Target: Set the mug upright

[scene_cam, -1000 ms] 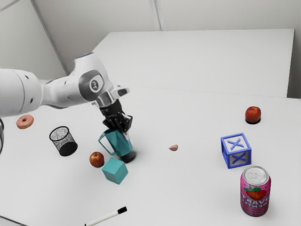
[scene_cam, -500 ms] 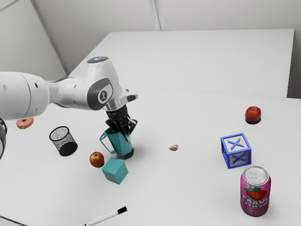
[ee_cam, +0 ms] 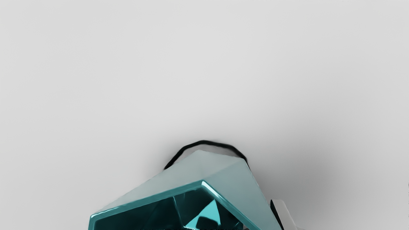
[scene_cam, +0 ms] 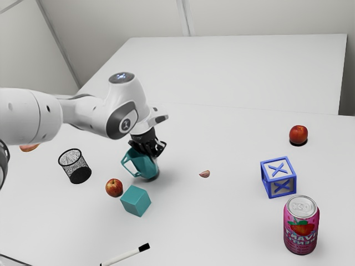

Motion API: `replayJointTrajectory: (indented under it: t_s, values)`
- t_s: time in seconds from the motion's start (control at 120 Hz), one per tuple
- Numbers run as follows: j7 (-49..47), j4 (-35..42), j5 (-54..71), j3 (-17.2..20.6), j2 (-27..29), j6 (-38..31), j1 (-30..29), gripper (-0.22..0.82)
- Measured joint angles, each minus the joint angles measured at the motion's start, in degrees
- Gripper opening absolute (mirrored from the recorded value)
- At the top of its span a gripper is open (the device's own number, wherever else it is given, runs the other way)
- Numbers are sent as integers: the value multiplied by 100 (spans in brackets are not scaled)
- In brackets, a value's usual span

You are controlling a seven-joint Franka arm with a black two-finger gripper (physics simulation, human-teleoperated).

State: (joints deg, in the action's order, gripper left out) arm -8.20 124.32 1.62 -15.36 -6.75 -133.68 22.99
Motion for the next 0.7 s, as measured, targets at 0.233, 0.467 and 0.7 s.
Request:
replayJointTrajectory:
  t_s: [0.233, 0.467, 0.7]
  values:
    - [-175, 24, -49, -4, -71, -159, -1, -16]
    - [-284, 13, -48, -3, -151, -201, -1, -6]
    - [-251, -29, -67, -2, -154, -195, -3, 37]
